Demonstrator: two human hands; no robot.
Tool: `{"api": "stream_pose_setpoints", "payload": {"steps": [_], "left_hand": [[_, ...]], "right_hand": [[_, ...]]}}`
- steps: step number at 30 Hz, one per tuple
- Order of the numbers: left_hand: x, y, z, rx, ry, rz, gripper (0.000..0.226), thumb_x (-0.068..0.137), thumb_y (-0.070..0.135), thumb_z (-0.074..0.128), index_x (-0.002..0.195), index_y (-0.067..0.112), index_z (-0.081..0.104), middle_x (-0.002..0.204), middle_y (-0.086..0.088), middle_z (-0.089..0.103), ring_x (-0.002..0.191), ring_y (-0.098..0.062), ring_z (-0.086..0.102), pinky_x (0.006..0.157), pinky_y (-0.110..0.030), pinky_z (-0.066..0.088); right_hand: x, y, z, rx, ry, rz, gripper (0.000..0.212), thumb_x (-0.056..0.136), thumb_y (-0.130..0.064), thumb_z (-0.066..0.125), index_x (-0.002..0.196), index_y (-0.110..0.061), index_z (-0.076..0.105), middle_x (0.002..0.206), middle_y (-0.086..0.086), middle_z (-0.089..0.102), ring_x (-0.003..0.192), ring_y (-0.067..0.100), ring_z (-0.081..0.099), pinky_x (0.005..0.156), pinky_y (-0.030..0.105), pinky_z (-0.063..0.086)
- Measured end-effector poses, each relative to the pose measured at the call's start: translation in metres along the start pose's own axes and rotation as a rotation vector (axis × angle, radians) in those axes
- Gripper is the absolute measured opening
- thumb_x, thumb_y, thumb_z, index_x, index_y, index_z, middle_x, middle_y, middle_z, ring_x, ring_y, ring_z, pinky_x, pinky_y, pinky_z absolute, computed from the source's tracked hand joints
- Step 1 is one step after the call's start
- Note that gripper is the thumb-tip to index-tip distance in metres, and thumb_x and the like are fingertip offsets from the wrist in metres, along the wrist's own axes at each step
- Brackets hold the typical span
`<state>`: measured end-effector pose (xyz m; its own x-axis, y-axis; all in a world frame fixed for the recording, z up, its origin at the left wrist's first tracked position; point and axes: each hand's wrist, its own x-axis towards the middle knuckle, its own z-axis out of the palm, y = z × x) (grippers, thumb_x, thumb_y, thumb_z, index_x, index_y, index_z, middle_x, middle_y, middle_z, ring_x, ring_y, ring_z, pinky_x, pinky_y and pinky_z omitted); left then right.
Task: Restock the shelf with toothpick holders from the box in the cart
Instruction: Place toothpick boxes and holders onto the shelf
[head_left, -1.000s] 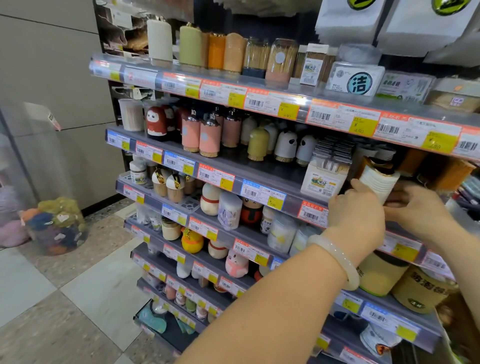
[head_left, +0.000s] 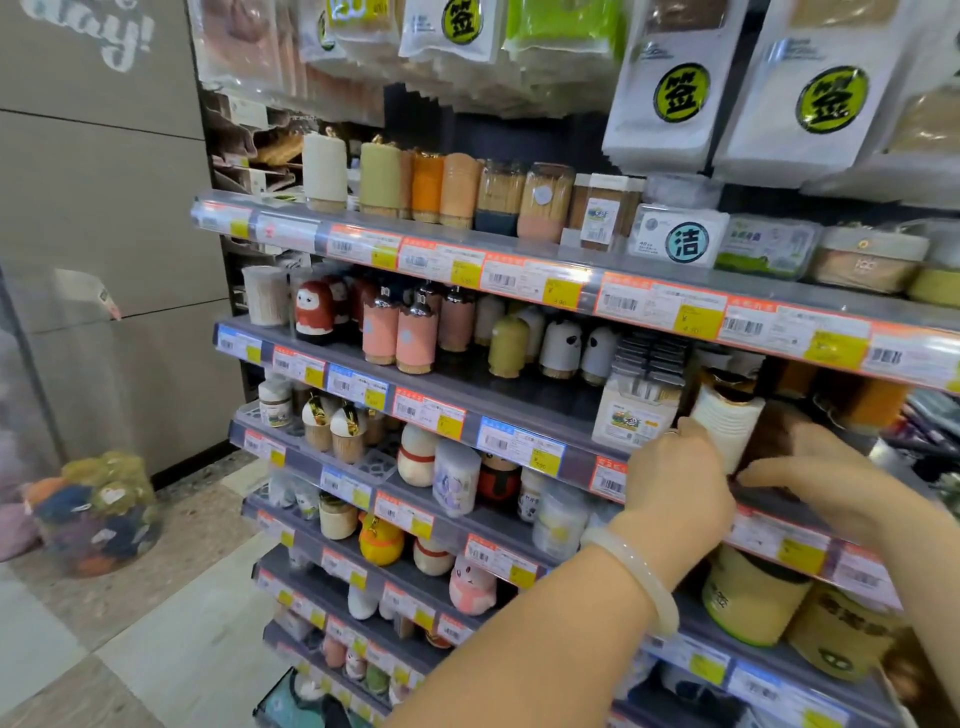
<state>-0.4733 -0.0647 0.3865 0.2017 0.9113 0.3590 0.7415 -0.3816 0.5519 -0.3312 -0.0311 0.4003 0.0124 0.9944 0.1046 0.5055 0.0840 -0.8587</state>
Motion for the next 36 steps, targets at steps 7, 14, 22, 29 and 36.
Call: {"api": "stream_pose_setpoints", "payload": {"steps": [7,14,22,29,36], "left_hand": [[0.016,0.01,0.014,0.08,0.043,-0.108,0.063,0.093,0.04,0.053,0.135,-0.002,0.033,0.125,-0.018,0.056,0.114,-0.033,0.054,0.089,-0.04,0.041],[0.026,0.015,0.023,0.088,0.115,-0.188,0.06,0.09,0.04,0.058,0.131,0.004,0.034,0.121,-0.012,0.058,0.111,-0.031,0.055,0.088,-0.037,0.039],[0.017,0.003,0.031,-0.085,0.255,-0.104,0.048,0.085,0.038,0.064,0.122,0.013,0.044,0.114,-0.007,0.062,0.104,-0.031,0.057,0.084,-0.036,0.039],[-0.029,-0.01,0.026,-0.478,0.408,0.214,0.055,0.075,0.042,0.069,0.123,0.039,0.042,0.116,0.016,0.052,0.106,-0.003,0.05,0.086,-0.025,0.047],[-0.073,-0.043,-0.045,-0.516,0.417,0.15,0.061,0.061,0.047,0.074,0.116,0.055,0.048,0.108,0.015,0.062,0.102,0.0,0.058,0.086,-0.018,0.046]], "right_hand": [[0.025,0.017,-0.011,-0.024,0.148,-0.028,0.072,0.078,0.019,0.059,0.14,-0.01,0.039,0.123,0.003,0.05,0.115,0.022,0.048,0.088,0.028,0.038],[0.047,0.016,-0.016,0.22,-0.188,-0.062,0.075,0.071,0.032,0.047,0.126,-0.02,0.046,0.116,0.002,0.06,0.111,0.018,0.053,0.082,0.02,0.049],[0.052,0.014,-0.022,0.028,-0.179,-0.078,0.055,0.072,0.014,0.068,0.117,-0.016,0.055,0.117,0.003,0.064,0.109,0.019,0.058,0.084,0.021,0.045],[-0.038,0.003,-0.025,0.179,-0.048,-0.317,0.074,0.043,-0.052,0.087,0.108,-0.031,0.062,0.098,-0.013,0.072,0.087,-0.005,0.065,0.074,0.008,0.05],[-0.058,-0.038,0.017,0.132,-0.149,-0.507,0.082,0.027,-0.071,0.083,0.103,-0.049,0.061,0.102,-0.012,0.071,0.093,0.004,0.068,0.079,0.016,0.053]]}}
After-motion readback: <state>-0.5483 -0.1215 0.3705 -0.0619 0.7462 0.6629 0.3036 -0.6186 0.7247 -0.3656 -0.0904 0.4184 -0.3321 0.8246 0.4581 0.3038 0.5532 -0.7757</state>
